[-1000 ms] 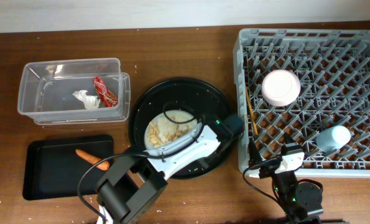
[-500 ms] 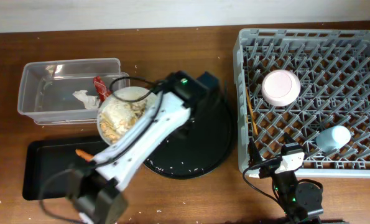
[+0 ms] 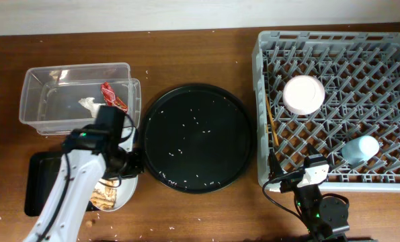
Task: Sort waste into correct bins and load items into the dishwasher rack
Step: 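Grasp the white plate with the left gripper and tip food onto black tray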
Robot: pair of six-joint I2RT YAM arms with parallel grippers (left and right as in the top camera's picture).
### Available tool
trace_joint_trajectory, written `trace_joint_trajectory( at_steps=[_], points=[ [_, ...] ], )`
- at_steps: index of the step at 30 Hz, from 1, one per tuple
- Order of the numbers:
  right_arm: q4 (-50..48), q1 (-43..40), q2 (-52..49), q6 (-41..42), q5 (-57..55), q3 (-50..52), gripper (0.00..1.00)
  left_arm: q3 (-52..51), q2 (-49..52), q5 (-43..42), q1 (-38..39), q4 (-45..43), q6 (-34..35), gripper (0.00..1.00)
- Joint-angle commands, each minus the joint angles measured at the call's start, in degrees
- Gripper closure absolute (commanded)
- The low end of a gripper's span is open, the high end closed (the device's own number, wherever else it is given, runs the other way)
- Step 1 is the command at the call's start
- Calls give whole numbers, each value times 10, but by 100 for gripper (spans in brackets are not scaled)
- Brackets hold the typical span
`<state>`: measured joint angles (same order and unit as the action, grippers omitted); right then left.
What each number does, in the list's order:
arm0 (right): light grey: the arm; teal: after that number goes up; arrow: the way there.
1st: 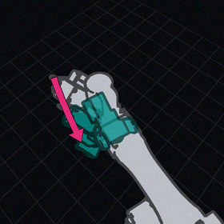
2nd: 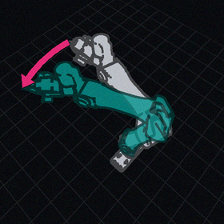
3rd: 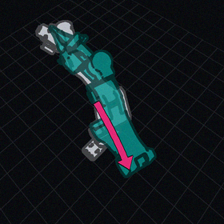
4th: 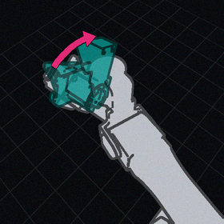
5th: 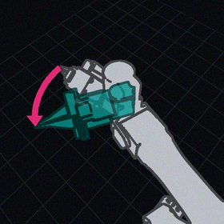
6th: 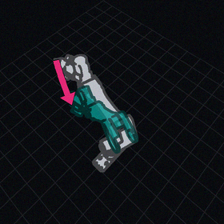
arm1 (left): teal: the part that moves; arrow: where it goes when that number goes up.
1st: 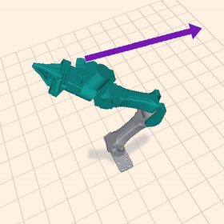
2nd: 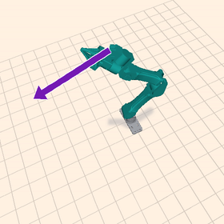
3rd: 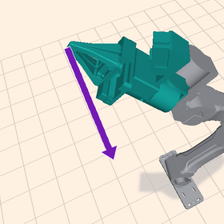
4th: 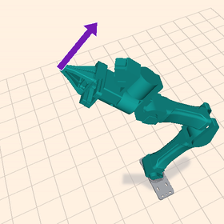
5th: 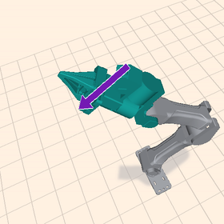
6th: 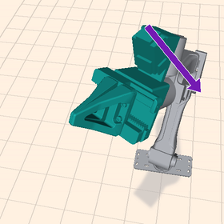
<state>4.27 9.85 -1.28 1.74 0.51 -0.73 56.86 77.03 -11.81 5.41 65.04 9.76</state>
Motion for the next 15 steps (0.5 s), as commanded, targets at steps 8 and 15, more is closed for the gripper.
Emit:
trace_joint_trajectory(
  at_steps=[8, 15],
  points=[
    [1, 3, 4, 6, 5, 4, 2, -5, -241, -247, -294, 20, -146, 100],
    [1, 3, 4, 6, 5, 4, 2, -34, -244, -424, -384, 33, -233, 100]
  ],
)
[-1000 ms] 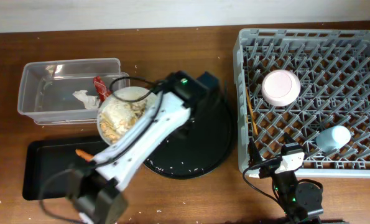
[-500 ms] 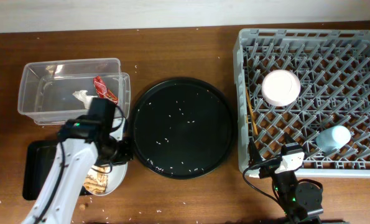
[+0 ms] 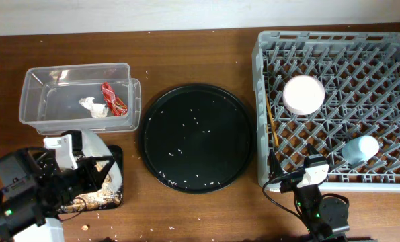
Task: Sort waste into correct bins and load items into the dishwasher rack
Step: 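Grasp the white plate with the left gripper and tip food onto black tray, then carry the empty plate right and stand it upright in the rack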
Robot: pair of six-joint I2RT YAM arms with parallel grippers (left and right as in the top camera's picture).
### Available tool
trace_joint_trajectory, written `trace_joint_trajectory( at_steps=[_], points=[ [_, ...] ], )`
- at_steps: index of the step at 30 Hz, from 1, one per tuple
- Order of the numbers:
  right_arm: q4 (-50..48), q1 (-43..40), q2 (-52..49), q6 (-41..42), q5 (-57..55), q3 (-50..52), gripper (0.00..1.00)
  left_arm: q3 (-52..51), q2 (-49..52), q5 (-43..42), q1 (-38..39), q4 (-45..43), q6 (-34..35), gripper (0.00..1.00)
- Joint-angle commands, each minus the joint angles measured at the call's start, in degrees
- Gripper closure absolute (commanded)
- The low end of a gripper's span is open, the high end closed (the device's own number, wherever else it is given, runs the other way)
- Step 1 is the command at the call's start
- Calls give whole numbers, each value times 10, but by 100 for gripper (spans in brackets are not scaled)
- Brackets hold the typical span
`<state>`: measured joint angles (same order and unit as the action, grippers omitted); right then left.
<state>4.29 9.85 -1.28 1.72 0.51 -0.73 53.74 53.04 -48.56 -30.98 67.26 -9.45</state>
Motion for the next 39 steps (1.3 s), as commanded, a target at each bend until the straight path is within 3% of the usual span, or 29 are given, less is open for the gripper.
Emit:
trace_joint_trajectory(
  at_steps=[1, 4, 5, 6, 7, 8, 11, 15, 17, 18, 19, 20, 21, 22, 25, 26, 27, 29, 30, 32, 33, 34, 36, 37, 39],
  points=[
    [1, 3, 4, 7, 5, 4, 2, -2, -4, -62, -29, 18, -49, 100],
    [1, 3, 4, 7, 5, 4, 2, -2, -5, -61, -61, 29, -43, 100],
    [1, 3, 4, 7, 5, 4, 2, -2, -6, -18, -79, 26, -25, 100],
    [1, 3, 4, 7, 5, 4, 2, -2, -5, -41, -93, 41, 4, 100],
    [1, 3, 4, 7, 5, 4, 2, -2, -5, 1, -95, 18, -13, 100],
    [1, 3, 4, 7, 5, 4, 2, -2, -3, 5, -96, 20, 12, 100],
    [1, 3, 4, 7, 5, 4, 2, -2, 1, -71, -95, 22, -20, 100],
    [1, 3, 4, 7, 5, 4, 2, -2, 1, -96, -95, 14, -29, 100],
    [1, 3, 4, 6, 5, 4, 2, -2, 1, -162, -69, -10, -72, 100],
    [1, 3, 4, 7, 5, 4, 2, -2, 1, -124, -41, -14, -86, 100],
    [1, 3, 4, 7, 5, 4, 2, -2, -2, 182, -21, -13, 101, 100],
    [1, 3, 4, 7, 5, 4, 2, -2, -4, 261, -20, -4, 119, 100],
    [1, 3, 4, 7, 5, 4, 2, -2, -8, -14, -20, -9, -30, 100],
    [1, 3, 4, 7, 5, 4, 2, -2, 2, -176, -20, -31, -69, 100],
    [1, 3, 4, 7, 5, 4, 2, -2, 25, -211, 16, -103, -10, 100],
    [1, 3, 4, 7, 5, 4, 2, -2, 30, -200, 99, -209, 75, 100],
    [1, 3, 4, 7, 5, 4, 2, -2, 47, -161, 206, -402, 215, 100],
    [1, 3, 4, 6, 5, 4, 2, -2, 89, -123, 313, -638, 345, 100],
    [1, 3, 4, 7, 5, 4, 2, -1, 153, -118, 379, -842, 445, 100],
    [1, 3, 4, 7, 5, 4, 2, 25, 299, -113, 456, -1125, 599, 100],
    [1, 3, 4, 7, 5, 4, 2, 60, 378, -95, 491, -1193, 645, 100],
    [1, 3, 4, 6, 5, 4, 2, 132, 476, -86, 531, -1212, 671, 100],
    [1, 3, 4, 7, 5, 4, 2, 227, 572, -84, 577, -1212, 686, 100],
    [1, 3, 4, 6, 5, 4, 2, 266, 616, -66, 606, -1206, 686, 100],
    [1, 3, 4, 6, 5, 4, 2, 273, 641, -15, 636, -1114, 686, 100]
  ],
)
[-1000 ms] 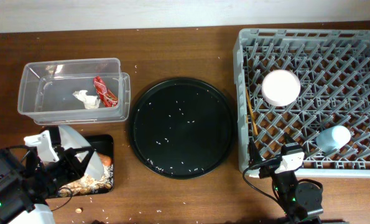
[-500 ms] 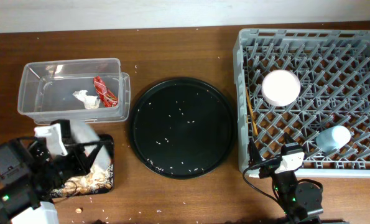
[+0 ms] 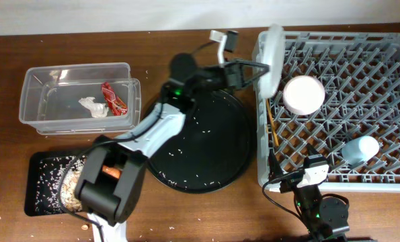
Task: Sort waste into correct bins and load items into the dishwasher rack
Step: 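Carry the empty plate right and stand it upright in the rack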
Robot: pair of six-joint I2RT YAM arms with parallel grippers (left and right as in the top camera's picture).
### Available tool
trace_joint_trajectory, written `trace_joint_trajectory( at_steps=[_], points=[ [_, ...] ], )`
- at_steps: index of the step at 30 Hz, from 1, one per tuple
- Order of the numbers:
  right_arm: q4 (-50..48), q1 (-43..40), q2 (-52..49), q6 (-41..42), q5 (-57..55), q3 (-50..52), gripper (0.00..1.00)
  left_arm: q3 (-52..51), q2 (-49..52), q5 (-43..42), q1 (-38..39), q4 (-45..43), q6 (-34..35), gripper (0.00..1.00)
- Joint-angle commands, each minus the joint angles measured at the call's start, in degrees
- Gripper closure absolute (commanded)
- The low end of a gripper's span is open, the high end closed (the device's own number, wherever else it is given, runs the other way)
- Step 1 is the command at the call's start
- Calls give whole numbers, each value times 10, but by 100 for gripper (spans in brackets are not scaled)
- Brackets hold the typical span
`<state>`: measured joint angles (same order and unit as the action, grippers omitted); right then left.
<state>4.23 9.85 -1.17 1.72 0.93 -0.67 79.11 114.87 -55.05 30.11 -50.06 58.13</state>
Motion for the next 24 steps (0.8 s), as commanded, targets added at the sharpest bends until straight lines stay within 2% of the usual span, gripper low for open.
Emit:
trace_joint_trajectory(
  at_steps=[1, 4, 6, 7, 8, 9, 10, 11, 13, 14, 16, 18, 21, 24],
  points=[
    [1, 3, 3, 7, 1, 3, 2, 19, 26, 70, 31, 102, 10, 100],
    [1, 3, 3, 6, 1, 3, 2, 19, 35, 119, 44, 195, 6, 98],
    [1, 3, 3, 7, 1, 3, 2, 19, 35, 152, 44, 238, 5, 86],
    [1, 3, 3, 7, 1, 3, 2, 19, 35, 158, 43, 240, 1, 54],
    [1, 3, 3, 6, 1, 3, 2, 20, 34, 147, 40, 226, -30, 6],
    [1, 3, 3, 7, 1, 3, 2, 22, 24, 132, 33, 230, -90, 1],
    [1, 3, 3, 7, 1, 3, 2, 22, 8, 137, 26, 255, -113, 1],
    [1, 3, 3, 7, 1, 3, 2, 22, -28, 160, 8, 324, -135, 1],
    [1, 3, 3, 7, 1, 3, 2, 22, -113, 186, -45, 506, -211, 1],
    [1, 3, 3, 7, 1, 3, 2, 22, -174, 201, -88, 645, -277, 1],
    [1, 3, 3, 6, 1, 3, 2, 22, -314, 303, -190, 934, -413, 1],
    [1, 3, 3, 7, 1, 3, 2, 22, -436, 410, -263, 1094, -498, 1],
    [1, 3, 3, 7, 1, 3, 2, 22, -596, 584, -308, 1213, -523, 1],
    [1, 3, 3, 7, 1, 3, 2, 22, -685, 594, -308, 1228, -523, 1]
  ],
)
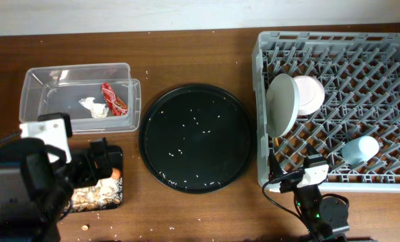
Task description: Sort waste into correct bins and load items into the dishwasher rack
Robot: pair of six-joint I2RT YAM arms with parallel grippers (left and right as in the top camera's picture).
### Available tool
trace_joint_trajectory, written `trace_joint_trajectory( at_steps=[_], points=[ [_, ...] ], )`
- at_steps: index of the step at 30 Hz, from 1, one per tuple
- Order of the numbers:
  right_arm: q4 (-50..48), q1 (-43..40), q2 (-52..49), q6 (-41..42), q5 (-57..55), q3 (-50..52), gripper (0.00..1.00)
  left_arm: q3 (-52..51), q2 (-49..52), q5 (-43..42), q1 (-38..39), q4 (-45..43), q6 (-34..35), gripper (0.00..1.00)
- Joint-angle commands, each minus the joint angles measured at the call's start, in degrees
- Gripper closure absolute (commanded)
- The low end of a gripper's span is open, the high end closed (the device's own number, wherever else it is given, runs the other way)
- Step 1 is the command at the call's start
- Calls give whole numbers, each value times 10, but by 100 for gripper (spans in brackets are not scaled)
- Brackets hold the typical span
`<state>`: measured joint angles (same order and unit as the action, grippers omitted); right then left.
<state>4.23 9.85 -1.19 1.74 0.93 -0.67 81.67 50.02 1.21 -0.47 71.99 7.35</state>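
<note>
A white plate (280, 104) stands on edge in the left part of the grey dishwasher rack (334, 40), leaning by a white bowl (310, 94). A white cup (361, 149) lies lower right in the rack. My left arm sits low at the left, with my left gripper (102, 158) over the black bin (99, 195) of food scraps; its jaws are too dark to read. A clear bin (75, 97) holds a red wrapper (112, 97) and a white tissue (92, 106). My right gripper (300, 178) rests below the rack, with its fingers unclear.
A round black tray (196, 138) speckled with rice grains lies mid-table between the bins and the rack. A yellow stick (271, 128) stands along the rack's left side. Crumbs dot the wooden table (186, 47).
The plate was in my left gripper at the rack's top left edge; now it stands in the rack, let go. My left arm is back at the lower left over the black bin.
My left gripper held the plate with food scraps beside the black bin. Then the plate was tipped over that bin with scraps lying in it. Then the plate was held at the rack's edge. Now it stands in the rack.
</note>
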Motion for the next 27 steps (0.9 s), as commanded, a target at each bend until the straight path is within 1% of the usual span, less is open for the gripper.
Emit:
trace_joint_trajectory(
  at_steps=[1, 11, 12, 13, 14, 15, 16, 17, 18, 19, 22, 24, 27],
  points=[
    [1, 3, 3, 6, 1, 3, 2, -3, -38, 31, -2, 12, -14, 1],
    [1, 3, 3, 6, 1, 3, 2, -7, -38, 26, -2, 23, -14, 1],
    [1, 3, 3, 6, 1, 3, 2, -28, -51, 27, -1, -14, -15, 1],
    [1, 3, 3, 6, 1, 3, 2, -70, -74, 26, -1, -69, -19, 1],
    [1, 3, 3, 6, 1, 3, 2, -151, -120, 25, 5, -149, -19, 1],
    [1, 3, 3, 6, 1, 3, 2, -246, -176, -5, 21, -248, -63, 1],
    [1, 3, 3, 6, 1, 3, 2, -316, -217, -33, 36, -321, -114, 1],
    [1, 3, 3, 6, 1, 3, 2, -395, -264, -49, 50, -392, -144, 1],
    [1, 3, 3, 6, 1, 3, 2, -453, -299, -49, 57, -433, -144, 1],
    [1, 3, 3, 6, 1, 3, 2, -511, -331, -49, 61, -466, -144, 1],
    [1, 3, 3, 6, 1, 3, 2, -627, -405, -49, 64, -520, -143, 1],
    [1, 3, 3, 6, 1, 3, 2, -706, -487, -49, 64, -556, -144, 1],
    [1, 3, 3, 6, 1, 3, 2, -777, -497, -44, 64, -612, -143, 1]
  ],
)
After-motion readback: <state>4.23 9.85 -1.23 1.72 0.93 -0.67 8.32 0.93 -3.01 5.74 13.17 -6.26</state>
